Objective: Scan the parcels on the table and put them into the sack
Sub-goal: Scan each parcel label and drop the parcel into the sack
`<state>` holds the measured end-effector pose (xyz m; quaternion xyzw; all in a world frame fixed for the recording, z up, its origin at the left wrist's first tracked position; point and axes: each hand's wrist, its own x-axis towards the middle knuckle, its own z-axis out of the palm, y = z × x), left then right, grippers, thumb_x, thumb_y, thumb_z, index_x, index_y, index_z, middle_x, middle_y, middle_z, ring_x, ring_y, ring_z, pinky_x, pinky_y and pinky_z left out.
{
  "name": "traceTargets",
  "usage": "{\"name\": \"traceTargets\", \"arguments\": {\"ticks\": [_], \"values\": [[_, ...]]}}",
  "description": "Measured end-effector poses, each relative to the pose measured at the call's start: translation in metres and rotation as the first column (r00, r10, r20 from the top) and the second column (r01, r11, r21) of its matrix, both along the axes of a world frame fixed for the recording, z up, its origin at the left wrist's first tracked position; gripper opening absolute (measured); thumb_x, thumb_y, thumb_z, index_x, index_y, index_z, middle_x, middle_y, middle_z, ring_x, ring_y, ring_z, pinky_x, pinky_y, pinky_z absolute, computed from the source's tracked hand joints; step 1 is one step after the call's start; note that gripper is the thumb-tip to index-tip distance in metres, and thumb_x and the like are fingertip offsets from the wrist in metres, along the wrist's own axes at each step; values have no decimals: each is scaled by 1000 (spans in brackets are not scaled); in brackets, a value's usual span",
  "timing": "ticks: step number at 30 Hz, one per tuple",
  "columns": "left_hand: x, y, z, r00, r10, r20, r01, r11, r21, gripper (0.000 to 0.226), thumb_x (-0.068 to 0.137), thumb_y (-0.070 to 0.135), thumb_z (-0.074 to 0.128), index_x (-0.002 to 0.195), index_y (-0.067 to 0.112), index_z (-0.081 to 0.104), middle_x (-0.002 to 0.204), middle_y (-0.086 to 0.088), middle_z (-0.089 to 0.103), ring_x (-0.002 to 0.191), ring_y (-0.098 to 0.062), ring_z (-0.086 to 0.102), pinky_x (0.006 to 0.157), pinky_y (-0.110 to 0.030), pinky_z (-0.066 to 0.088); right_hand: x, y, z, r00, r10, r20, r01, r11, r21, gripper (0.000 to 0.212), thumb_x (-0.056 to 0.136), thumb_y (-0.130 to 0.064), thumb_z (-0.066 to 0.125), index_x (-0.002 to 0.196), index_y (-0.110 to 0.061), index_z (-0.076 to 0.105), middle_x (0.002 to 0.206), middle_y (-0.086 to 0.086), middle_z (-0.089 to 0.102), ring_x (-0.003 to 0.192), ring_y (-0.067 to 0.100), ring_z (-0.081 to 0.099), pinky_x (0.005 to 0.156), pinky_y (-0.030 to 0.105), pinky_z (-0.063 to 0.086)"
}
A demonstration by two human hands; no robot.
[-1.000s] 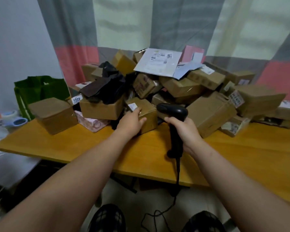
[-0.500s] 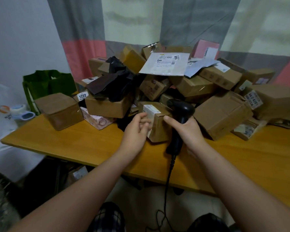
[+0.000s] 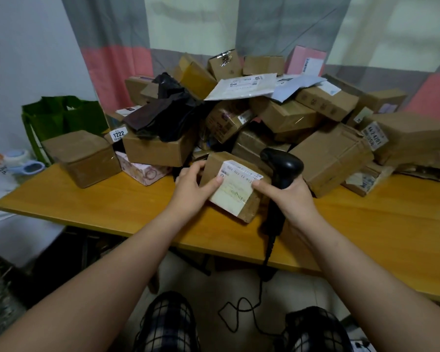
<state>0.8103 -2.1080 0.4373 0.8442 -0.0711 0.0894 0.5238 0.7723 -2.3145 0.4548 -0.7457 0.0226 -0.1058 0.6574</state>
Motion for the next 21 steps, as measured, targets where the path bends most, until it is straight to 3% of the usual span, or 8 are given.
{"name": "traceTargets", "arguments": {"ticks": [3,7,9,11,14,17,21], "values": [[-7,13,12,985,-173,-1,169,961,-218,32,89,36,63,115,42,46,119,10,53,98,5,59,73,-10,49,-2,-3,-3,990,129,-65,-111,966,233,54,79,-29,77,126,-20,53,110,1,72,100,17,69,71,34,60],[-9,27,20,972,-223,-67,197,940,-277,27,89,28,64,103,32,42,93,5,67,72,-1,67,60,-13,49,-1,-3,3,984,173,-43,-163,971,175,49,80,-36,74,122,-19,57,106,0,73,95,16,70,64,27,57],[-12,34,20,965,-252,-68,228,940,-254,38,86,26,68,107,38,39,101,1,65,78,-2,67,64,-14,51,0,0,6,991,129,-41,-124,987,102,43,81,-38,72,118,-22,59,107,-1,72,97,17,69,73,30,56],[-16,42,17,966,-257,-3,255,959,-122,64,84,22,72,122,53,31,124,1,53,101,1,61,78,-16,52,0,5,8,999,12,-44,-10,999,37,35,85,-39,69,115,-27,57,111,-5,66,102,17,64,82,33,55],[-21,51,4,980,-142,138,116,976,183,77,82,26,74,136,53,26,140,1,37,127,-14,42,105,-33,41,-12,9,13,1000,-3,-24,4,1000,21,28,87,-39,67,111,-28,56,97,-6,62,82,16,67,57,27,57],[-25,56,-14,981,-19,194,-25,975,222,70,80,29,76,137,35,37,136,-3,38,124,-13,36,105,-30,35,-37,10,7,997,78,8,-76,990,-122,15,85,-34,69,90,-23,63,60,-2,61,52,16,63,45,27,51],[-27,57,-27,972,29,235,-78,977,199,69,79,27,78,137,25,41,138,-4,38,122,-9,34,102,-25,32,-58,13,-5,994,71,81,-45,958,-285,16,84,-29,70,76,-19,62,57,2,60,54,21,62,55,40,54]]}}
